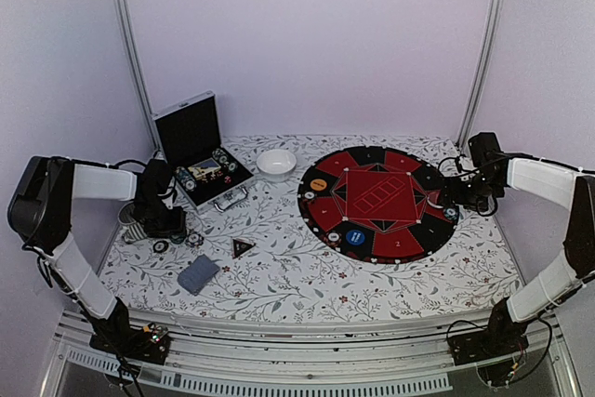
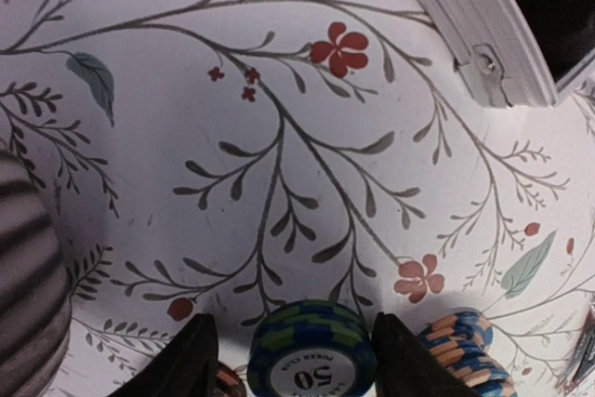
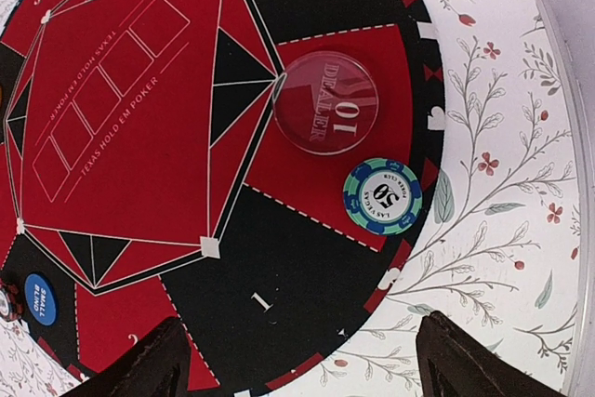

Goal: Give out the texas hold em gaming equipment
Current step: Pick up the pile of poker chips from the pile of poker chips.

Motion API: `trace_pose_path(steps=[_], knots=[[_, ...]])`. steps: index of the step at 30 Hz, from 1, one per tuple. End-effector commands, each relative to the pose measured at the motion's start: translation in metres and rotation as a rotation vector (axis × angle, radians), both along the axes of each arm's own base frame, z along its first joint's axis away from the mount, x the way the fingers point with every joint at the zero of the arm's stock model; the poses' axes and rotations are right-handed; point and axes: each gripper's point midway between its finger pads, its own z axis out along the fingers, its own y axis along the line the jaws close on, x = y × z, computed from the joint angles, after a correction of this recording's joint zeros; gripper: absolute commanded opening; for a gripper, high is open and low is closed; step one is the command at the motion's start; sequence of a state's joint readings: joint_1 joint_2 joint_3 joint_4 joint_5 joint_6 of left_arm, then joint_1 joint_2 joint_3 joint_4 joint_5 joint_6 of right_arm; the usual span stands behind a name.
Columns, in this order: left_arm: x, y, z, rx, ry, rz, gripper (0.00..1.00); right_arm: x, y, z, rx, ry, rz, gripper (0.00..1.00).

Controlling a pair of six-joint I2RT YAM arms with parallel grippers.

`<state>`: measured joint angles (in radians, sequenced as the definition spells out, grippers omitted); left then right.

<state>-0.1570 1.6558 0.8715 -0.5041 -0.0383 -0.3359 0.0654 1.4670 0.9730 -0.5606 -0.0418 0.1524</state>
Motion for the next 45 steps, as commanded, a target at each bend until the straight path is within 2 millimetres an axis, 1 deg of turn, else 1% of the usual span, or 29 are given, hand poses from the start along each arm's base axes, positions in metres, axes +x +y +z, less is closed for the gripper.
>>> trace_pose_path(steps=[1, 3, 6, 8, 9, 11, 13, 14, 17, 19, 22, 25, 27, 28, 30, 33, 35, 37, 39, 40, 41, 43, 45], knots=[[-0.029, -0.002, -0.023, 0.002, 0.119, -0.026, 0.53, 0.001, 0.004, 0.008, 0.009, -0.025, 0.022, 0.87], [-0.030, -0.003, -0.023, -0.007, 0.122, -0.029, 0.49, 0.001, 0.005, 0.008, 0.008, -0.026, 0.024, 0.87], [-0.031, -0.006, -0.021, -0.017, 0.116, -0.030, 0.47, 0.001, 0.005, 0.010, 0.007, -0.030, 0.026, 0.87], [-0.031, -0.008, -0.020, -0.030, 0.116, -0.033, 0.41, 0.001, 0.005, 0.011, 0.009, -0.033, 0.026, 0.87], [-0.032, -0.009, -0.019, -0.035, 0.116, -0.035, 0.37, 0.001, 0.005, 0.012, 0.009, -0.034, 0.027, 0.87], [-0.032, -0.010, -0.019, -0.037, 0.114, -0.040, 0.24, 0.002, 0.005, 0.012, 0.012, -0.033, 0.026, 0.87], [-0.031, -0.008, -0.017, -0.031, 0.108, -0.040, 0.06, 0.002, 0.006, 0.013, 0.014, -0.035, 0.027, 0.87], [-0.030, -0.007, -0.015, -0.023, 0.103, -0.037, 0.00, 0.002, 0.006, 0.013, 0.015, -0.036, 0.029, 0.87], [-0.021, -0.001, -0.002, 0.010, 0.058, -0.026, 0.00, 0.001, 0.006, 0.016, 0.016, -0.040, 0.030, 0.87], [-0.012, 0.005, 0.015, 0.045, 0.011, -0.017, 0.00, 0.001, 0.006, 0.020, 0.018, -0.049, 0.030, 0.87], [0.002, 0.008, 0.041, 0.073, -0.057, -0.022, 0.00, 0.001, 0.009, 0.028, 0.030, -0.067, 0.036, 0.87], [0.012, 0.004, 0.067, 0.081, -0.111, -0.047, 0.00, 0.001, 0.014, 0.038, 0.061, -0.091, 0.049, 0.87], [0.018, -0.005, 0.085, 0.093, -0.151, -0.087, 0.00, 0.002, 0.018, 0.046, 0.088, -0.110, 0.055, 0.87], [0.020, -0.013, 0.093, 0.099, -0.171, -0.118, 0.00, 0.002, 0.021, 0.050, 0.104, -0.119, 0.061, 0.87], [0.022, -0.041, 0.109, 0.101, -0.206, -0.221, 0.00, 0.002, 0.026, 0.059, 0.136, -0.139, 0.070, 0.87], [0.017, -0.097, 0.133, 0.075, -0.251, -0.415, 0.00, 0.002, 0.036, 0.074, 0.203, -0.169, 0.089, 0.87], [0.009, -0.136, 0.146, 0.053, -0.272, -0.547, 0.00, -0.001, 0.048, 0.084, 0.269, -0.186, 0.117, 0.87], [-0.001, -0.171, 0.155, 0.019, -0.277, -0.657, 0.00, -0.004, 0.061, 0.091, 0.344, -0.199, 0.148, 0.86], [-0.011, -0.203, 0.162, -0.017, -0.280, -0.750, 0.00, -0.008, 0.080, 0.100, 0.445, -0.224, 0.190, 0.85], [-0.015, -0.216, 0.166, -0.026, -0.289, -0.795, 0.00, -0.015, 0.092, 0.101, 0.499, -0.218, 0.224, 0.83], [-0.022, -0.230, 0.169, -0.032, -0.298, -0.842, 0.00, -0.017, 0.106, 0.106, 0.553, -0.238, 0.260, 0.82], [-0.033, -0.256, 0.177, -0.040, -0.324, -0.937, 0.00, -0.028, 0.133, 0.107, 0.631, -0.218, 0.309, 0.79], [-0.045, -0.275, 0.180, -0.045, -0.330, -1.011, 0.00, -0.036, 0.157, 0.105, 0.656, -0.186, 0.350, 0.78]])
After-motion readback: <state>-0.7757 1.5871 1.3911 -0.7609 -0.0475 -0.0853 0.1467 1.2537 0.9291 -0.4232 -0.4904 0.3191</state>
